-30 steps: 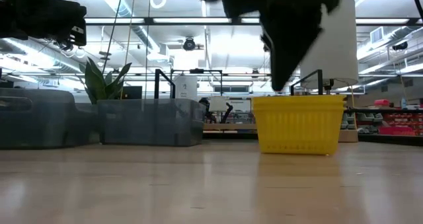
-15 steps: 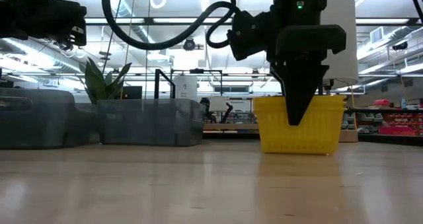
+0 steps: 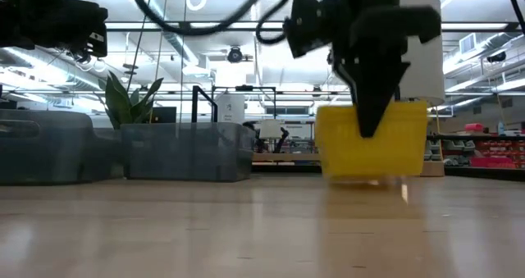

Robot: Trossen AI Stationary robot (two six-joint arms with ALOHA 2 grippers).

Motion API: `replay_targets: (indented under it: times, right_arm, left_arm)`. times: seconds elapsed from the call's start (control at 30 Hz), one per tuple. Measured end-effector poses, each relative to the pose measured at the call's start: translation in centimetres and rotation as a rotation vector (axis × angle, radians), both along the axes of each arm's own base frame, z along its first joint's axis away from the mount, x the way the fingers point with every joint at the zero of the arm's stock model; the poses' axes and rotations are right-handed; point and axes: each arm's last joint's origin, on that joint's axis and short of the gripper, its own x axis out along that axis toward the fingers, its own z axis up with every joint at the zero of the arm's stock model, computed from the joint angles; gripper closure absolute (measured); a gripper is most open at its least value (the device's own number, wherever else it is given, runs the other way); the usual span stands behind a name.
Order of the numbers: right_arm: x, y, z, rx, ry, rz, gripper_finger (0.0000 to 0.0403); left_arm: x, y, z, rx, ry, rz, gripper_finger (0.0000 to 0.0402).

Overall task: Stack baskets on shelf by color
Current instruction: Put the stacked yellow bins on the shelf

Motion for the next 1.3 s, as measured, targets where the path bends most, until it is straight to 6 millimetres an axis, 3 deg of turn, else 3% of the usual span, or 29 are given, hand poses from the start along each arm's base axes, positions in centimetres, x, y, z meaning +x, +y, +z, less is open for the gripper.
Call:
replay_targets:
  times: [0.33,0.53,0.8,1.0,1.13,1.3]
  right_arm:
    - [1.0,-0.8,4.6,-0.088,-0.042,0.094,0.0384]
    - [2.5,-4.1,6.8,-0.152,-0.085,0.171,0.0384]
    - [3.5,-12.5,5.9,-0.162,-0.032,0.151,0.0384]
    - [3.6,-17.4,4.8,-0.149,-0.037,0.153,0.0384]
    - [3.2,-19.5,4.0,-0.146,-0.01,0.143,0.0383]
    - [2.8,-20.6,3.3,-0.121,0.008,0.139,0.0382]
  left_arm:
    - [0.0,0.0,0.0,0.0,0.0,0.0,0.0346]
    - [0.0,0.0,0.0,0.0,0.0,0.0,0.034]
    - [0.0,0.0,0.0,0.0,0.0,0.0,0.0344]
    - [0.0,0.0,0.0,0.0,0.0,0.0,0.0343]
    - [0.0,0.0,0.0,0.0,0.0,0.0,0.0338]
    - [0.0,0.0,0.0,0.0,0.0,-0.001,0.0342]
